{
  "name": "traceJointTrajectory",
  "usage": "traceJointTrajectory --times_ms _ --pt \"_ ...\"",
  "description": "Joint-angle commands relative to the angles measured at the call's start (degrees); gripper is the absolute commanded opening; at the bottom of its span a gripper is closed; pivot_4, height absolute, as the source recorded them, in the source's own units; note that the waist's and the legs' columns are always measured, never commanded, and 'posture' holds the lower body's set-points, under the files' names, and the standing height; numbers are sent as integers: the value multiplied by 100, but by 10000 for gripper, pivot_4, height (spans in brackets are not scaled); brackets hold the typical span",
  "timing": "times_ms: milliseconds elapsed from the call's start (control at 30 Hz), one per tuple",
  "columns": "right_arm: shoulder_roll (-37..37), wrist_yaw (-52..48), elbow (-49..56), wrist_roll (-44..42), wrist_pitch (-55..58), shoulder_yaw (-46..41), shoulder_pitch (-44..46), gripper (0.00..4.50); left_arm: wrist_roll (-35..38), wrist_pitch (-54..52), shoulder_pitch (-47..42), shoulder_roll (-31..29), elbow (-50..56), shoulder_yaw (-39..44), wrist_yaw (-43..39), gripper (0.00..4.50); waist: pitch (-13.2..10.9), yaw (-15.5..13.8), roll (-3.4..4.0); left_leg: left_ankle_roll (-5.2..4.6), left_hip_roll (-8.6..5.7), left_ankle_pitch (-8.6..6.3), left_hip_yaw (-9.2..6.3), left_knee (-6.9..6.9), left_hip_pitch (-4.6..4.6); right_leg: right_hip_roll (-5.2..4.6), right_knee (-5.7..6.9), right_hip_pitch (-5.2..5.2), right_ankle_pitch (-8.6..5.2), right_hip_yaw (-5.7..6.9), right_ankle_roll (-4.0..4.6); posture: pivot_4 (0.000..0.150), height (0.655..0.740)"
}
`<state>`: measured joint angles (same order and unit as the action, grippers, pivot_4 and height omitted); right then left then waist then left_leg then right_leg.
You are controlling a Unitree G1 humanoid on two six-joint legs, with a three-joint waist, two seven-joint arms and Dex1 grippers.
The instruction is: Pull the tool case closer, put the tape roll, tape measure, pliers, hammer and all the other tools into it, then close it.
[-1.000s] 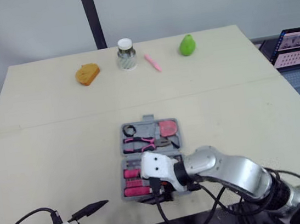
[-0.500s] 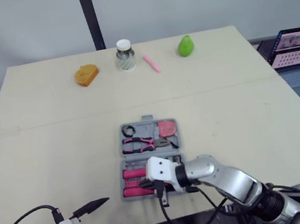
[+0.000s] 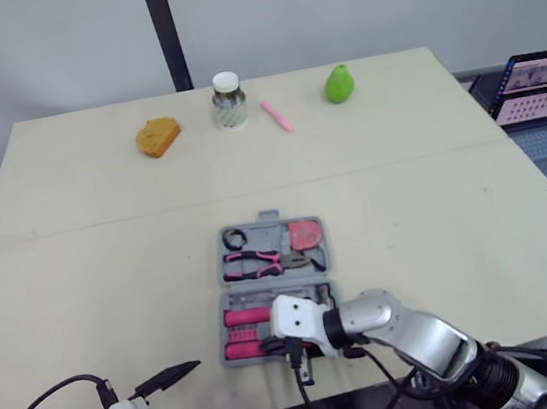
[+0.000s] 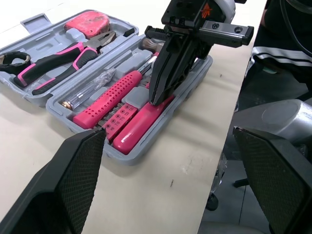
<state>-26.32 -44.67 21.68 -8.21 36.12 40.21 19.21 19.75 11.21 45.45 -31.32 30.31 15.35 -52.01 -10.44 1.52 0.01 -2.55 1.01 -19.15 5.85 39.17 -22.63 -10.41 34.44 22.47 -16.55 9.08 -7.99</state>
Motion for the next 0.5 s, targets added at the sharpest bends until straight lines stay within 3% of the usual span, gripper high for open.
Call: traceJointTrajectory --times_ms 33,500 --pt "-27 -98 -32 63 -96 -17 -92 281 -4 38 11 -29 80 10 31 45000 1 0 -1 0 0 0 0 0 0 0 0 0 0 0 0 1500 7400" --pt "78 -200 -228 -228 42 -334 -428 281 -23 49 -38 -42 52 -21 32 45000 14 -11 -20 0 1 0 1 0 13 -1 1 -9 0 -2 0 1500 7400"
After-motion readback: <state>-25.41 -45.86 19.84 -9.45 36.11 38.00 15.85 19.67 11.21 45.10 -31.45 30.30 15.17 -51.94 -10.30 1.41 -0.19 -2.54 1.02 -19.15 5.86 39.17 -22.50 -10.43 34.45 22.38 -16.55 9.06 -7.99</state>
